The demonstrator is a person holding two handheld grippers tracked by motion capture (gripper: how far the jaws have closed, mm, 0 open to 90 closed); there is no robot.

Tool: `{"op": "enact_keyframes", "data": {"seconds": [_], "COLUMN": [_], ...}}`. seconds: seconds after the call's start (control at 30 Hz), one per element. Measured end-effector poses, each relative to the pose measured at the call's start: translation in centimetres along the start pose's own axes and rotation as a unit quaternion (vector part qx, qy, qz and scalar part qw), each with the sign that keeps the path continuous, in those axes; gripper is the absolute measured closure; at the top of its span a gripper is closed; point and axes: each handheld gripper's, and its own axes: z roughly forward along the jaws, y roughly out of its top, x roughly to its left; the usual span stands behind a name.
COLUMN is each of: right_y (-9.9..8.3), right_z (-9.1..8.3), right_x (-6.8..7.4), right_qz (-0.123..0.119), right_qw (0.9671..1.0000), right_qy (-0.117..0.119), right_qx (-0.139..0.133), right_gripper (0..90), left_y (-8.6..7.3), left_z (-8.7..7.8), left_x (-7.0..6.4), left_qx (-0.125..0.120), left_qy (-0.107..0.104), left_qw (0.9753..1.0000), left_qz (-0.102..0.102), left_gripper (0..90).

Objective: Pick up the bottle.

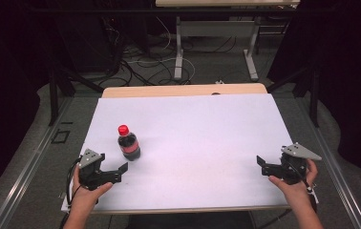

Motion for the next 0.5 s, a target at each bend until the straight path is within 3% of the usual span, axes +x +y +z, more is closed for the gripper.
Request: {"op": "enact_keyframes", "data": {"seconds": [0.1,0.13,0.17,0.23,0.5], "right_y": [0.0,-0.1,0.0,0.0,0.1], "right_z": [0.0,0.2,-0.1,0.0,-0.2], "right_x": [0.6,0.9,1.1,1.2,1.2], "right_qz": [-0.01,-0.014,-0.016,-0.031,-0.012], "right_qw": [0.9999,0.9999,0.9998,0.9995,0.9997], "right_qy": [0.006,0.006,0.011,0.012,0.02], "right_qx": [0.008,-0.005,0.009,-0.002,-0.003], "right_gripper": [0.0,0.0,0.0,0.0,0.6], "left_y": [0.1,0.1,0.2,0.3,2.1], "left_z": [0.3,0.3,0.3,0.4,1.8], "left_x": [0.0,0.0,0.0,-0.1,-0.8], "left_qx": [0.001,0.001,0.001,-0.002,0.003], "left_qy": [-0.003,-0.003,-0.004,-0.005,-0.023], "left_qw": [1.0,1.0,1.0,1.0,0.9997], "left_qz": [-0.002,-0.002,-0.004,-0.003,0.01], "left_gripper": [0.6,0.6,0.6,0.6,0.6]}}
